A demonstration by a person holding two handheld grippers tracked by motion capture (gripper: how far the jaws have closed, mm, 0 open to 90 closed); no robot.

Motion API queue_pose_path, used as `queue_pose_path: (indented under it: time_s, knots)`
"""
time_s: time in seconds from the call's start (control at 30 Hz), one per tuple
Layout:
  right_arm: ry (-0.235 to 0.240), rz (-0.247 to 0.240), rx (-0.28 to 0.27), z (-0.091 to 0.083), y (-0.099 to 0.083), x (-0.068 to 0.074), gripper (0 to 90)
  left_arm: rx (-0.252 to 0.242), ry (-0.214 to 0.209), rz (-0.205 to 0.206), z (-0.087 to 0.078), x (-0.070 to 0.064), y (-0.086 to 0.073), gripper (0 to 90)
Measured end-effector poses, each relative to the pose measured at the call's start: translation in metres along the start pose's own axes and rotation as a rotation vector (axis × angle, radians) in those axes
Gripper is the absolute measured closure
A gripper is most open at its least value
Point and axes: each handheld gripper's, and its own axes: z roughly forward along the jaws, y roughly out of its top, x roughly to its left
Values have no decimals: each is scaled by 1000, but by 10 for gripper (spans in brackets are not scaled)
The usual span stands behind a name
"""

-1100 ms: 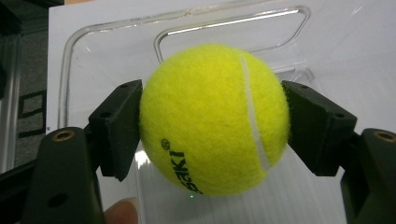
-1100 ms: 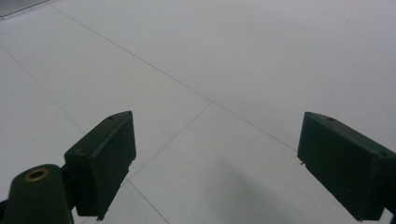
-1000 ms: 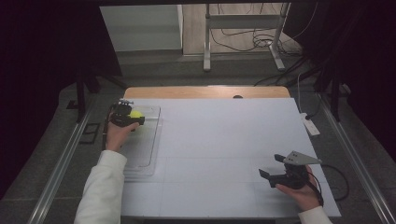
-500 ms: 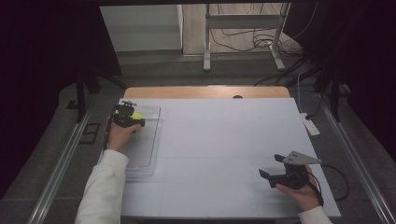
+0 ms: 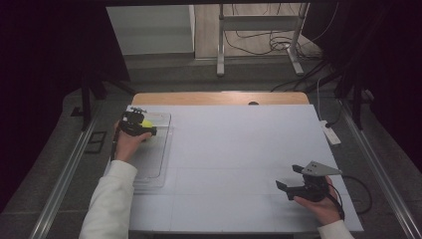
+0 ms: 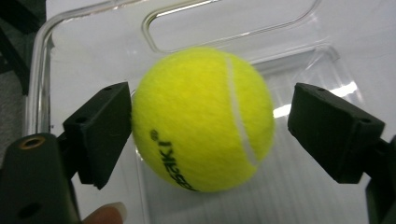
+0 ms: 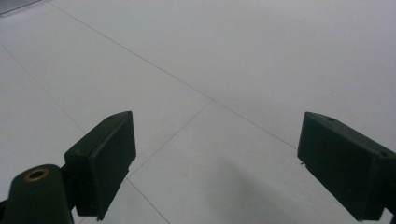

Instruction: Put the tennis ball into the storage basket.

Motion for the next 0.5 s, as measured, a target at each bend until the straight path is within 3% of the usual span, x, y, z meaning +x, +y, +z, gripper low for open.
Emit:
queue_pose_path:
  time_s: [0.5]
  knots:
    - [2,12,1,0,-1,-2,118,-101,-49,-4,-20,-7,-1,121]
